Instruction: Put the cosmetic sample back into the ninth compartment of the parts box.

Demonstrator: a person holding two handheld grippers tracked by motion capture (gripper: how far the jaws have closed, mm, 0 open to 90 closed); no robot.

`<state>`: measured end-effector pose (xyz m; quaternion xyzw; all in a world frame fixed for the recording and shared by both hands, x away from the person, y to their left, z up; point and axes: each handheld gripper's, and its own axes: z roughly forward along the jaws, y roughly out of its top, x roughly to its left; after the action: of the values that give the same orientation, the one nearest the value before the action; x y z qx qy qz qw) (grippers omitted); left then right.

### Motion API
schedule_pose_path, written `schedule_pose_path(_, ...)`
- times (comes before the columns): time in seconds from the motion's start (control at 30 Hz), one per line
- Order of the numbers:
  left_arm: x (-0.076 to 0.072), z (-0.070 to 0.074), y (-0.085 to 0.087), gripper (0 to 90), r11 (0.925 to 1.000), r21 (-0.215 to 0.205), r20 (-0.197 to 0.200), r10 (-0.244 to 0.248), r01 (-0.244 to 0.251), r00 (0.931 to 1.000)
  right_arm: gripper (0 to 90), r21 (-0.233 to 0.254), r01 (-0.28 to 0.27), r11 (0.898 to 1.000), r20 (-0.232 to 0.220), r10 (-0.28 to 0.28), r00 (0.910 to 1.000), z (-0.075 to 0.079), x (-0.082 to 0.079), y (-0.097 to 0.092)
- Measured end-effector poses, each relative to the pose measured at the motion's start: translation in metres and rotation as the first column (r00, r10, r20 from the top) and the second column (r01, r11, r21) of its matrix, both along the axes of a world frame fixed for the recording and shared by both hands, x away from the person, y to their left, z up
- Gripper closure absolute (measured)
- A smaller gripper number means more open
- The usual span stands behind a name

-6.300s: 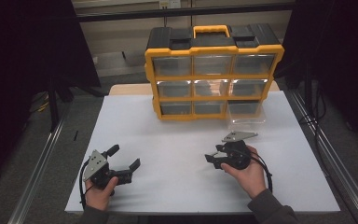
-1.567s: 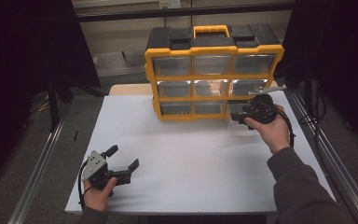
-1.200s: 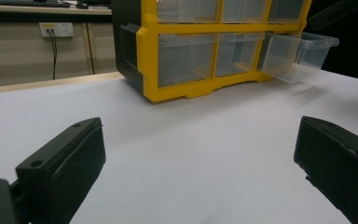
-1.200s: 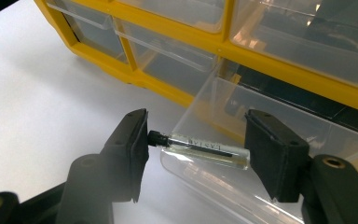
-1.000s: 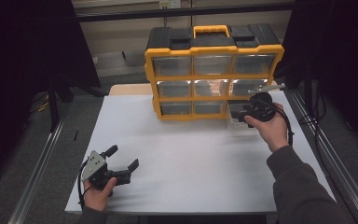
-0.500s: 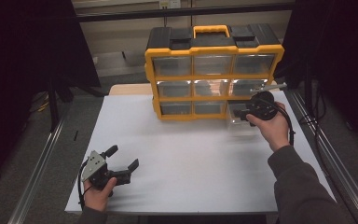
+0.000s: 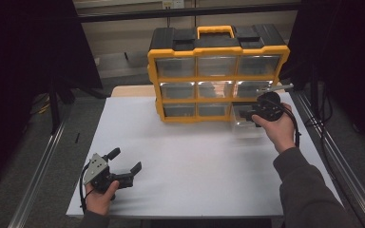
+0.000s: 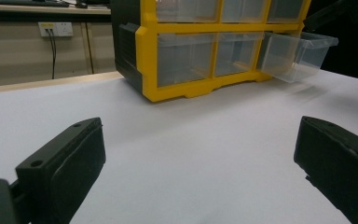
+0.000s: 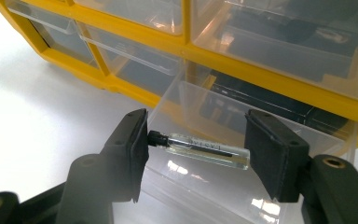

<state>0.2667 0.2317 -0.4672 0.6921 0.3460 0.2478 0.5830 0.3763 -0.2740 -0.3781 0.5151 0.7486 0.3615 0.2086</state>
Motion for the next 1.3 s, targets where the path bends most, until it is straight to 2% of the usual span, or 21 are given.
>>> schedule_pose_path(0.03, 0.0001, 0.0001, 0.0000, 2.2, 1.0000, 0.000, 0.002, -0.001, 0.001, 1.0000, 40.0, 0.001, 0.010, 1.000, -0.010, -0.010, 0.9999, 0.0001, -0.0003, 0.0005)
schedule_pose_path(0.3, -0.0001, 0.0002, 0.0007, 2.2, 1.0000, 0.008, 0.000, -0.001, 0.001, 1.0000, 40.0, -0.006, 0.001, 1.000, 0.004, -0.001, 1.0000, -0.0016, 0.0033, -0.0001)
schedule_pose_path(0.57, 0.0000, 0.0001, 0.0001, 2.3, 1.0000, 0.000, 0.003, -0.001, 0.001, 1.0000, 40.0, -0.009, 0.012, 1.000, -0.004, -0.012, 0.9999, -0.0024, 0.0047, 0.0002)
schedule_pose_path(0.6, 0.0003, 0.0001, 0.0007, 2.3, 1.0000, -0.002, 0.002, -0.006, 0.006, 1.0000, 40.0, -0.011, 0.017, 1.000, -0.007, -0.017, 0.9998, -0.0026, 0.0049, 0.0004)
schedule_pose_path(0.63, 0.0005, -0.0002, 0.0002, 2.3, 0.9997, -0.024, -0.004, 0.002, -0.002, 1.0000, 40.0, -0.013, 0.018, 1.000, -0.007, -0.018, 0.9998, -0.0028, 0.0052, 0.0003)
schedule_pose_path(0.73, 0.0006, -0.0003, -0.0002, 2.3, 0.9995, -0.031, 0.000, 0.003, -0.003, 1.0000, 40.0, -0.019, 0.016, 1.000, -0.001, -0.016, 0.9999, -0.0042, 0.0065, 0.0000)
schedule_pose_path(0.77, 0.0005, -0.0002, 0.0009, 2.3, 0.9999, -0.016, -0.002, 0.000, 0.000, 1.0000, 40.0, -0.018, 0.021, 1.000, -0.006, -0.021, 0.9998, -0.0046, 0.0067, 0.0002)
schedule_pose_path(0.93, 0.0005, 0.0000, 0.0009, 2.3, 1.0000, -0.005, -0.002, -0.006, 0.006, 1.0000, 40.0, -0.025, 0.028, 0.999, -0.011, -0.028, 0.9995, -0.0058, 0.0076, 0.0005)
schedule_pose_path(1.0, 0.0004, -0.0002, 0.0000, 2.3, 0.9997, -0.025, -0.002, -0.002, 0.002, 1.0000, 40.0, -0.031, 0.021, 0.999, -0.009, -0.022, 0.9997, -0.0066, 0.0083, 0.0011)
schedule_pose_path(1.1, 0.0005, -0.0001, -0.0001, 2.3, 0.9997, -0.025, 0.000, -0.002, 0.002, 1.0000, 40.0, -0.035, 0.024, 0.999, -0.010, -0.024, 0.9997, -0.0068, 0.0084, 0.0011)
schedule_pose_path(1.17, 0.0003, -0.0002, -0.0015, 2.3, 0.9992, -0.041, 0.000, 0.003, -0.003, 1.0000, 40.0, -0.037, 0.025, 0.999, -0.013, -0.025, 0.9996, -0.0074, 0.0087, 0.0015)
schedule_pose_path(1.2, 0.0005, 0.0004, 0.0010, 2.3, 0.9999, -0.007, 0.003, -0.007, 0.007, 1.0000, 40.0, -0.042, 0.026, 0.999, -0.016, -0.027, 0.9995, -0.0081, 0.0089, 0.0019)
schedule_pose_path(1.3, 0.0006, 0.0003, 0.0009, 2.3, 0.9999, -0.015, 0.004, -0.006, 0.006, 1.0000, 39.9, -0.048, 0.026, 0.998, -0.015, -0.027, 0.9995, -0.0086, 0.0092, 0.0014)
